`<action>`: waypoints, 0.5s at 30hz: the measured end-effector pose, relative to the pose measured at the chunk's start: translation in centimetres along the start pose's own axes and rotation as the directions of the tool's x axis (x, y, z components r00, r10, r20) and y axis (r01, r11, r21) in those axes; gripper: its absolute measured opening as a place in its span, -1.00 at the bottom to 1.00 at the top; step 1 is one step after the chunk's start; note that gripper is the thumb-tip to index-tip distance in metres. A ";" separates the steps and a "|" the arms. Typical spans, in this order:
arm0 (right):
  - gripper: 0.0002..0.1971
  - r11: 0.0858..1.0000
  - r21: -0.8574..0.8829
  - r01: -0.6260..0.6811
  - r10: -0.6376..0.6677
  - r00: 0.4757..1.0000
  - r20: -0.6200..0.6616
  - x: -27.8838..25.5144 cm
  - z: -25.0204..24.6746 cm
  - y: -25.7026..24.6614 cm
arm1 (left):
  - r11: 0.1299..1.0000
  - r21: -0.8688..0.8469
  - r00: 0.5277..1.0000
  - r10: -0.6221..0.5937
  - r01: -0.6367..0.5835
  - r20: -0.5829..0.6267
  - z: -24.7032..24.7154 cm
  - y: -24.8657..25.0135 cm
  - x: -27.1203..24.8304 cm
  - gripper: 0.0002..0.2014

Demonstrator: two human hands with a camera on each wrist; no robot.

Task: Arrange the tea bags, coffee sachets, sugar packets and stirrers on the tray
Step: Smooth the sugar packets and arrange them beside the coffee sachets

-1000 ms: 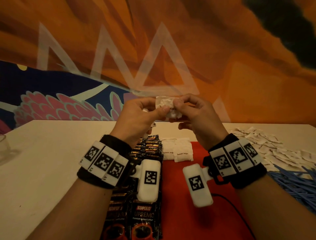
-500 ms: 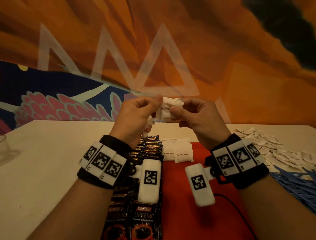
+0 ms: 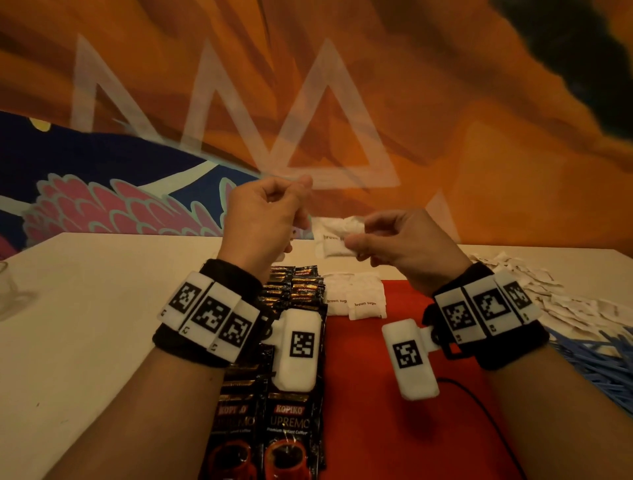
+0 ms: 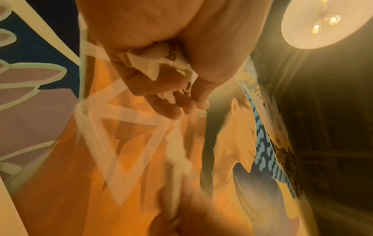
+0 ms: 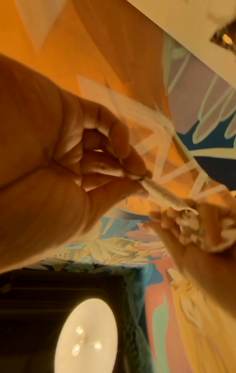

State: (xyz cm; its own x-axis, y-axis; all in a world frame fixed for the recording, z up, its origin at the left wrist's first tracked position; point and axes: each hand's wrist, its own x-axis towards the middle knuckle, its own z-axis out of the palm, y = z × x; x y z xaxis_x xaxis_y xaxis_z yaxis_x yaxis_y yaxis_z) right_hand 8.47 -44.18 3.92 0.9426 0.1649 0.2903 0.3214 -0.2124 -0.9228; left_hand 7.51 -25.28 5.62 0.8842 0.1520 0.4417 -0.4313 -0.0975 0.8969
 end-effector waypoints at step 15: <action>-0.83 0.759 -0.461 -0.459 0.520 0.854 0.006 2.2 0.7 6.7 | 0.999 -0.042 0.999 -0.031 0.033 0.035 -0.6 0.9 -0.1 -0.80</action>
State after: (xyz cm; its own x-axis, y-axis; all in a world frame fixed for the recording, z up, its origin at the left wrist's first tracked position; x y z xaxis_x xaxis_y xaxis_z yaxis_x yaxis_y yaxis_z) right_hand 12.60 -44.56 -1.80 0.9718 0.0364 -0.2330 -0.1464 -0.6813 -0.7172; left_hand 6.89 -24.81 6.40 0.9031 0.1201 0.4122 -0.4091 -0.0507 0.9111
